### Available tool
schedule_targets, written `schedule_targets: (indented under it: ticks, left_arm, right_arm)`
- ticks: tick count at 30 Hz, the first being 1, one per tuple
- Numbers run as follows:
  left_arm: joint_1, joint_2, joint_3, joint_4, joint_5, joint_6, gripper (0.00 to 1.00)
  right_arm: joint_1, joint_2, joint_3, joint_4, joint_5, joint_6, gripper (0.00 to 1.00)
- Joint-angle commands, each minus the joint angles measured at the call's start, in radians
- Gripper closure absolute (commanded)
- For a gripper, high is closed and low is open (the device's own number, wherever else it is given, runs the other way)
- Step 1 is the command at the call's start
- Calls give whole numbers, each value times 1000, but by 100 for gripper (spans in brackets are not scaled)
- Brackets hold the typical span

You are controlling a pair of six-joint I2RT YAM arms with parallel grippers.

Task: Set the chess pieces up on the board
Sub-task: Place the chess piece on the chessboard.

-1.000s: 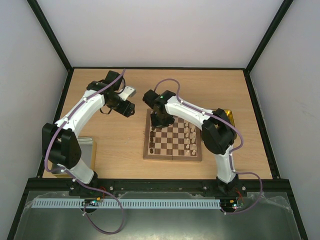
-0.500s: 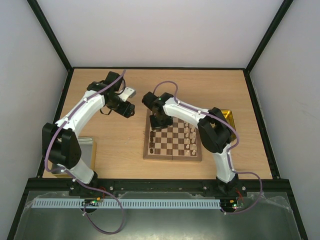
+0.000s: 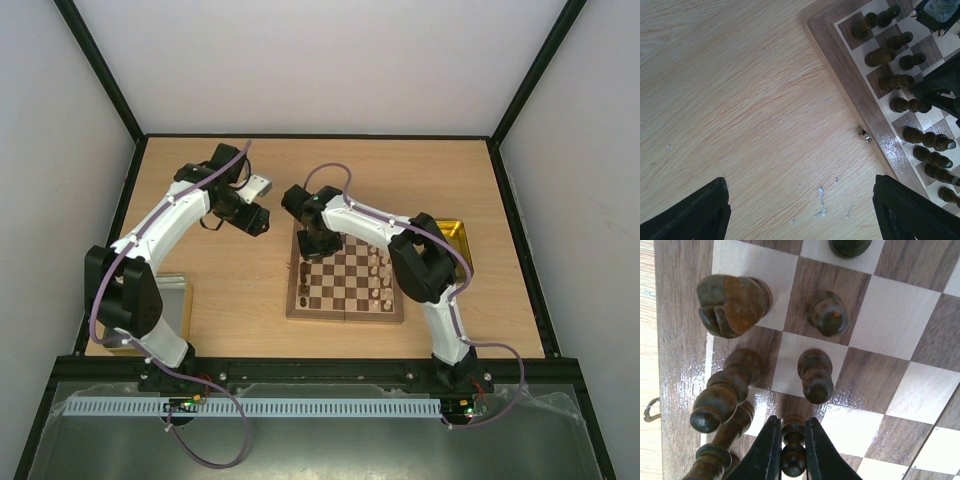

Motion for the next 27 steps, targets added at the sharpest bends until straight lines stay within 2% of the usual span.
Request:
schedule_targets:
  ticks: [1, 9, 15, 27]
  left_arm:
    - [7, -22, -6, -7, 1, 4, 22]
    - [6, -19, -4, -7, 0, 4, 22]
    - [6, -13, 2, -10, 2, 5, 22]
    - [6, -5, 12, -12, 4, 4, 22]
  right_arm:
    - [4, 23, 43, -16, 30, -1, 92]
    - [5, 35, 52, -27, 30, -10, 91]
    - [4, 34, 51, -40, 23, -18, 85]
    - [0, 12, 53, -50, 22, -17, 80]
